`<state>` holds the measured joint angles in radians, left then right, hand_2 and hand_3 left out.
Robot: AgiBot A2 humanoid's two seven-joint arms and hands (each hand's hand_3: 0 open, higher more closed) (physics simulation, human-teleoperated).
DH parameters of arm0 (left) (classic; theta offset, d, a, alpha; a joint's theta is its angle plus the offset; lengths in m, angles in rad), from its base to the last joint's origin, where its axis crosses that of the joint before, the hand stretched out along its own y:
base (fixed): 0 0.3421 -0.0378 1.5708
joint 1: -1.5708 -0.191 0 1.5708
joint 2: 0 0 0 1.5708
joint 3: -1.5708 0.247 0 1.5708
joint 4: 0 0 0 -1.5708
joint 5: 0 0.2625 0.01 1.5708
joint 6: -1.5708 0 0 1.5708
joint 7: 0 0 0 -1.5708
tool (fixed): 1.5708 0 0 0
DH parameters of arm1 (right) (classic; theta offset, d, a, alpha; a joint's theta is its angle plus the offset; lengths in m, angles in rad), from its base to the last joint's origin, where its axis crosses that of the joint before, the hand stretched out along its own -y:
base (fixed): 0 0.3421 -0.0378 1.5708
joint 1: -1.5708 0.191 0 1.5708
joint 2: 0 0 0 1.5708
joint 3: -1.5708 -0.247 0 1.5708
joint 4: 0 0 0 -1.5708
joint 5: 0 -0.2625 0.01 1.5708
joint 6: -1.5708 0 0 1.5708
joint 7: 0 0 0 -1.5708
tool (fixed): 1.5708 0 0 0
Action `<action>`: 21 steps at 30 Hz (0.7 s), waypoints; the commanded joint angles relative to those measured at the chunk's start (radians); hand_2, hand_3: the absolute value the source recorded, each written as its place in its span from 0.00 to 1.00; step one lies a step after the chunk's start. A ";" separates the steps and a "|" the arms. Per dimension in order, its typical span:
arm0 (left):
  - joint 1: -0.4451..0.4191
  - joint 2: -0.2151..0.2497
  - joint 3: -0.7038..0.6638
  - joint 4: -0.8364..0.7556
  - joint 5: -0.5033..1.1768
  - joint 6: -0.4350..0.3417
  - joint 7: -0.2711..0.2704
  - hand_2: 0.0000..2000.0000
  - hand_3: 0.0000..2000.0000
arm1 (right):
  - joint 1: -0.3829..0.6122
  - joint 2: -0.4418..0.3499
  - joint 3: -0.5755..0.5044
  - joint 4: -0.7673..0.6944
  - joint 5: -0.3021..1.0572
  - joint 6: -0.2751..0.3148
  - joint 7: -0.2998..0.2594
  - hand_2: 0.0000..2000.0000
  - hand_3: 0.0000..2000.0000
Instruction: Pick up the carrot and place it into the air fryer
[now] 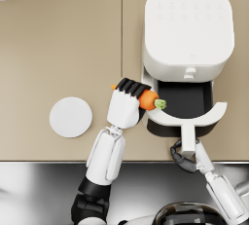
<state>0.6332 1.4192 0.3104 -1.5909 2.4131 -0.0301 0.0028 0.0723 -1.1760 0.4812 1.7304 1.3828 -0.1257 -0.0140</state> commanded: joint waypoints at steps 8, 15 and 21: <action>0.242 0.122 0.340 0.330 0.001 0.000 -0.001 1.00 1.00 | -0.068 0.119 0.043 0.105 0.000 0.015 0.002 1.00 1.00; 0.278 0.151 0.462 0.505 0.001 0.011 -0.001 0.32 0.84 | -0.073 0.133 0.048 0.112 0.000 0.025 0.003 1.00 1.00; 0.164 0.049 0.410 0.336 0.001 -0.050 0.000 0.00 0.00 | -0.078 0.141 0.045 0.115 0.000 0.058 0.006 1.00 1.00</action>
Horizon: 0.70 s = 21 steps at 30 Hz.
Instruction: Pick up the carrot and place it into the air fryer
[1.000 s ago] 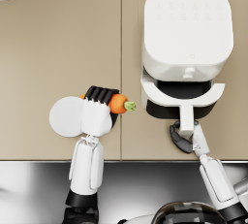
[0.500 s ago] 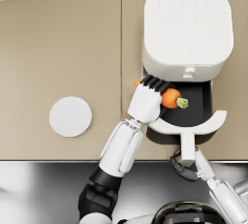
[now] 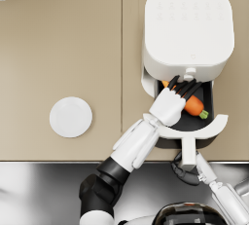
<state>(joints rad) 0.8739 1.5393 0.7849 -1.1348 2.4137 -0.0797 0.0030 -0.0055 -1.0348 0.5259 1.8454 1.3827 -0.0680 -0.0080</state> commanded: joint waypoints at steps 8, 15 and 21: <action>-0.318 -0.142 -0.505 -0.450 0.000 0.096 -0.011 0.00 0.00 | 0.064 -0.009 0.029 0.237 0.000 0.444 0.006 1.00 1.00; -0.343 -0.142 -0.717 -0.539 0.000 0.081 -0.004 0.00 0.00 | 0.141 -0.083 -0.015 0.100 0.002 0.377 0.000 1.00 1.00; -0.351 -0.144 -0.804 -0.594 -0.001 0.079 -0.003 0.00 0.00 | 0.239 -0.208 -0.122 -0.045 0.004 0.450 -0.009 1.00 1.00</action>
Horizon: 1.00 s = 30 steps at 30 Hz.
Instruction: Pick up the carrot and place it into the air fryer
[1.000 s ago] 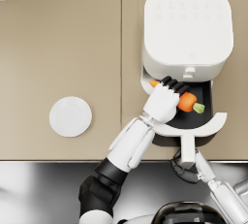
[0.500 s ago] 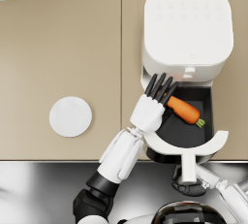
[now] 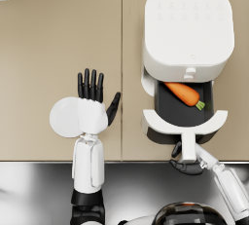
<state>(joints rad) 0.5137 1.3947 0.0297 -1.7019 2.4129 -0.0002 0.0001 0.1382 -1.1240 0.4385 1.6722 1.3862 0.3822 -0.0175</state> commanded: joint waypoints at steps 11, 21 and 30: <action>-0.021 -0.003 -0.195 -0.106 0.000 0.000 0.000 0.00 0.00 | 0.315 -0.323 -0.165 -0.200 0.002 0.052 -0.009 1.00 1.00; -0.052 -0.004 -0.187 -0.113 0.000 0.000 0.000 0.00 0.00 | 0.590 -0.366 -0.150 -0.626 0.002 0.037 -0.013 1.00 1.00; -0.078 -0.005 -0.183 -0.106 0.000 0.000 0.000 0.00 0.00 | 0.598 -0.428 -0.219 -0.679 0.001 0.029 -0.006 1.00 1.00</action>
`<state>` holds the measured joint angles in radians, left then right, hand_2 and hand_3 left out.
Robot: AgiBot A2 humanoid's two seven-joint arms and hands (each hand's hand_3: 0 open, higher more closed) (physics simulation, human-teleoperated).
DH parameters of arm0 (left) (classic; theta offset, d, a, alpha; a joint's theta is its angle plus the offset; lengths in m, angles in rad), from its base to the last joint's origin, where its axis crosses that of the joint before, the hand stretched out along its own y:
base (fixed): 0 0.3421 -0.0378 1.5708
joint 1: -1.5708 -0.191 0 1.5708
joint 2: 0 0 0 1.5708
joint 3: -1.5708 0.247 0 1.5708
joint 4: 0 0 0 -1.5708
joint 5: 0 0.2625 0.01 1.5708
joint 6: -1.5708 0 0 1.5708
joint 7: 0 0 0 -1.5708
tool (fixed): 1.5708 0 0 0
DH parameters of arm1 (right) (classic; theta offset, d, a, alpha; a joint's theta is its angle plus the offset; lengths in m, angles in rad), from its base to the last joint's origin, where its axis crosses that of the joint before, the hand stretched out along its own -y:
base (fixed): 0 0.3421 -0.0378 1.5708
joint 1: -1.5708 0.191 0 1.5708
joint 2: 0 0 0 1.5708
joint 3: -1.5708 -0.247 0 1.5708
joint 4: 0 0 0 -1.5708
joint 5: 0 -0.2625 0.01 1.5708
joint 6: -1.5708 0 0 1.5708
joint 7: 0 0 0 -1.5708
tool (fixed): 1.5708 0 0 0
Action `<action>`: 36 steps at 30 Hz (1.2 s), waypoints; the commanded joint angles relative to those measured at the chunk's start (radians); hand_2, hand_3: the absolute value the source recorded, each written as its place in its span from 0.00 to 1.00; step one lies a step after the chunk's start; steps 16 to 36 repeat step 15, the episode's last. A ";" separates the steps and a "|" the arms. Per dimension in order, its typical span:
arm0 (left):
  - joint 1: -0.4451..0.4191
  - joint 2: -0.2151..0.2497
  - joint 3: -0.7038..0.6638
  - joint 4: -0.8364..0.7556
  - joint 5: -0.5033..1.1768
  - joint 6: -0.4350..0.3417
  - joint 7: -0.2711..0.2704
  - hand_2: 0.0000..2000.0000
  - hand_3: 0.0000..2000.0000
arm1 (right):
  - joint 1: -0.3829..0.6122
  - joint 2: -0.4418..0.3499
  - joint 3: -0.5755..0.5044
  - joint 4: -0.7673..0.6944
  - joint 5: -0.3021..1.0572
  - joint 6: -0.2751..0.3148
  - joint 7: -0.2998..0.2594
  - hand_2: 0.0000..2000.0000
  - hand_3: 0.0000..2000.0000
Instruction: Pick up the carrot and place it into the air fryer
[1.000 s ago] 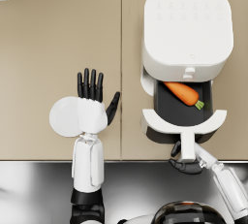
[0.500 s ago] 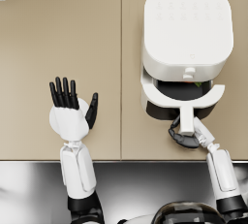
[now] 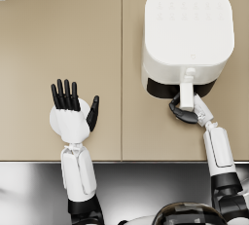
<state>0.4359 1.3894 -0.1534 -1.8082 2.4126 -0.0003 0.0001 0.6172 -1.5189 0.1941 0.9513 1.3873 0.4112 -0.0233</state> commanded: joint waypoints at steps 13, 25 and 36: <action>-0.004 -0.001 -0.003 0.006 0.000 0.000 0.000 0.00 0.00 | -0.012 0.007 0.017 0.013 -0.001 -0.033 0.016 1.00 1.00; -0.004 -0.001 -0.003 0.006 0.000 0.000 0.000 0.00 0.00 | -0.012 0.007 0.017 0.013 -0.001 -0.033 0.015 1.00 1.00; -0.004 -0.001 -0.003 0.006 0.000 0.000 0.000 0.00 0.00 | -0.012 0.007 0.017 0.013 -0.001 -0.033 0.015 1.00 1.00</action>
